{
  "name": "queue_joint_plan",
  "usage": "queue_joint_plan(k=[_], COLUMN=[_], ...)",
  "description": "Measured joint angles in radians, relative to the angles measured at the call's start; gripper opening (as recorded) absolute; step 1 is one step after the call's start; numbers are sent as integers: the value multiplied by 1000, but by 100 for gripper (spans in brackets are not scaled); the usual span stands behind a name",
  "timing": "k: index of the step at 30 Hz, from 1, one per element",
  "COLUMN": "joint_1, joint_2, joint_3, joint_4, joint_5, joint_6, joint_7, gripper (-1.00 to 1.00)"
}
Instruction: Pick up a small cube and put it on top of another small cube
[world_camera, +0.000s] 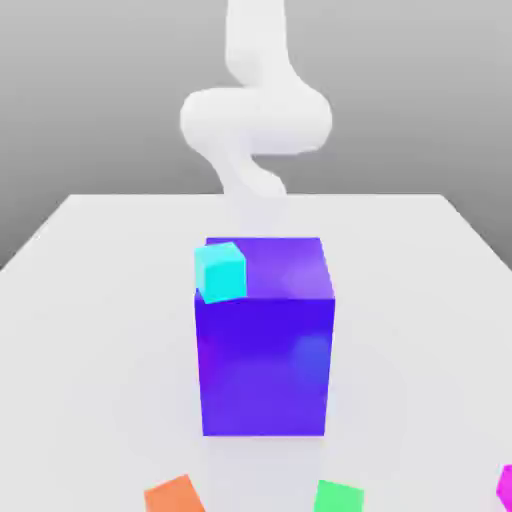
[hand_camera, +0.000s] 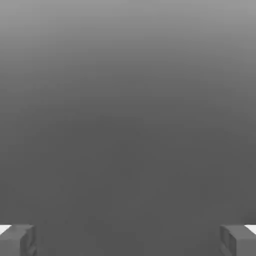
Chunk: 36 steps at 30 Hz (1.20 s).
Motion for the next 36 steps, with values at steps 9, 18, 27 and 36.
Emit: queue_joint_plan(k=[9, 18, 27, 36], joint_1=[199, 323, 402, 481], joint_2=[334, 660, 970, 1277], joint_3=[-55, -20, 43, 50], joint_4=[52, 102, 146, 201], joint_5=[108, 175, 95, -53], joint_6=[61, 123, 202, 337], joint_7=[-361, -687, -913, -1005], gripper=[0, 0, 0, 0])
